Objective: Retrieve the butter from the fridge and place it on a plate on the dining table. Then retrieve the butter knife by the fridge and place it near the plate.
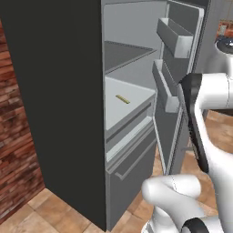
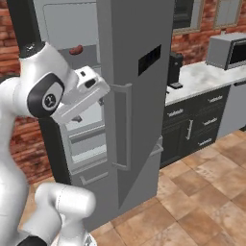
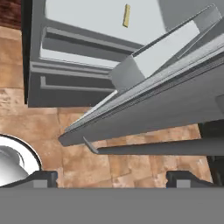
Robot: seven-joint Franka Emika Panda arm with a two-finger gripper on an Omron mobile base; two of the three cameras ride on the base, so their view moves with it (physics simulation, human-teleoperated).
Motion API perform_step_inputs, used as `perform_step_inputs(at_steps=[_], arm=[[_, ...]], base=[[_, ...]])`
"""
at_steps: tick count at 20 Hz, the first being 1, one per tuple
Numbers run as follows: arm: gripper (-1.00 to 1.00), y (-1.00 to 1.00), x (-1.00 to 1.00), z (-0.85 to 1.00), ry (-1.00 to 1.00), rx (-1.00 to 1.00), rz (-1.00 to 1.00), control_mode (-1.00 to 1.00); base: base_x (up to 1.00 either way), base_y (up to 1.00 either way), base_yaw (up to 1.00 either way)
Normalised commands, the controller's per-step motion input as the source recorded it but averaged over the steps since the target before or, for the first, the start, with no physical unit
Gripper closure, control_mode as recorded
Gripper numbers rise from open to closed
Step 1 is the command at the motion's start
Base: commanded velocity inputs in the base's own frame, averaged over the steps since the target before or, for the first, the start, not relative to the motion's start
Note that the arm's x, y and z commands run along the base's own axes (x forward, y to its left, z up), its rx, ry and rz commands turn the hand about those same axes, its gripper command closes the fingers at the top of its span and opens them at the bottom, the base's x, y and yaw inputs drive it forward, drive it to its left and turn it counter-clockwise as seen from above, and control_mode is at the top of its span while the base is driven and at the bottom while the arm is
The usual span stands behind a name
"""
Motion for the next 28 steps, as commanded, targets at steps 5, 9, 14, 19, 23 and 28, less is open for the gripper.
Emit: perform_step_inputs(at_steps=[5,9,14,19,23,28], arm=[[-1.00,0.83,0.11,-0.36,0.25,-0.47,-0.03,-1.00],[-1.00,0.46,0.19,-0.05,0.20,-0.43,0.00,-1.00],[-1.00,0.12,0.46,-0.05,0.16,-0.32,0.01,-1.00],[-1.00,-0.03,0.54,-0.37,0.01,-0.14,0.07,-1.00],[-1.00,-0.05,0.28,-0.54,0.00,-0.09,0.04,-1.00],[-1.00,-0.30,0.36,-0.31,0.01,-0.07,0.04,-1.00]], base=[[0.00,0.00,0.00],[0.00,0.00,0.00],[0.00,0.00,0.00],[0.00,0.00,0.00],[0.00,0.00,0.00],[0.00,0.00,0.00]])
